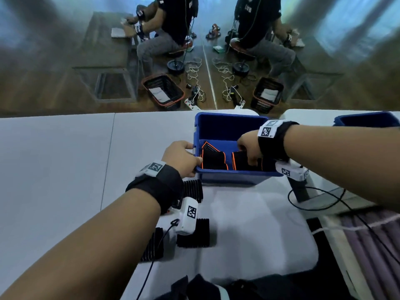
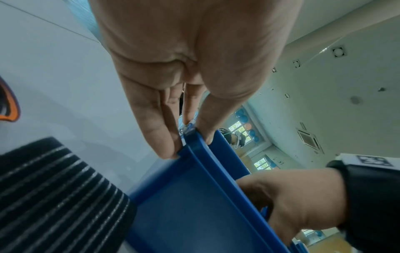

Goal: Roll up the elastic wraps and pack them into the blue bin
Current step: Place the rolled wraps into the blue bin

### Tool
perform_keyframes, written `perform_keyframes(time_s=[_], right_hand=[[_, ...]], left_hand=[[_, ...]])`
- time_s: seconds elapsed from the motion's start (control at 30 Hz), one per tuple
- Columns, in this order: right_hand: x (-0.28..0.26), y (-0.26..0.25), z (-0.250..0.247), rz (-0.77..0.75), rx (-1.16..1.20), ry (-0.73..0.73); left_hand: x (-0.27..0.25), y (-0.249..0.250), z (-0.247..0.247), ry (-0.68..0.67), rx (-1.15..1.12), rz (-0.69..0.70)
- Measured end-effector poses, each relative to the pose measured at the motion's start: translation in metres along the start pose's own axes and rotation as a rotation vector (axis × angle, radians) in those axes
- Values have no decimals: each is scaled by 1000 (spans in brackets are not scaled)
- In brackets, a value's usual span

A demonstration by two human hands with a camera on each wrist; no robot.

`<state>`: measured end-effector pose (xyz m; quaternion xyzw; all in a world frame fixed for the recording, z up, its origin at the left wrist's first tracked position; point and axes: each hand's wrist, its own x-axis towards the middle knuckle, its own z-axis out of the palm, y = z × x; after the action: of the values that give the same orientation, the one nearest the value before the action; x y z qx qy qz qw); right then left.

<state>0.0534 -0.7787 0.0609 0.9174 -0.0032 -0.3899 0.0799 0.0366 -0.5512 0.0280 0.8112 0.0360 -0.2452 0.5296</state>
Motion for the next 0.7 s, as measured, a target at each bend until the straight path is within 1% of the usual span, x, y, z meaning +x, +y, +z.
perform_keyframes(time_s=[0.1, 0.2, 0.37, 0.47, 0.53, 0.63, 0.7], right_hand=[[25, -2, 0, 0, -134, -77], [38, -10, 0, -30, -193, -129], [48, -15, 7, -95, -207, -80], [45, -13, 3, -90, -178, -83], [39, -11, 0, -75, -117, -71], [24, -4, -7, -51, -11, 1], [10, 1, -14, -58, 85, 97]], left_hand=[[3, -1, -2, -6, -4, 5], [2, -3, -3, -2, -14, 22], [-1, -5, -3, 7, -46, 33], [0, -5, -3, 6, -46, 34], [1, -5, -3, -2, -46, 33], [1, -4, -4, -13, -50, 31], [1, -4, -5, -10, -56, 32]])
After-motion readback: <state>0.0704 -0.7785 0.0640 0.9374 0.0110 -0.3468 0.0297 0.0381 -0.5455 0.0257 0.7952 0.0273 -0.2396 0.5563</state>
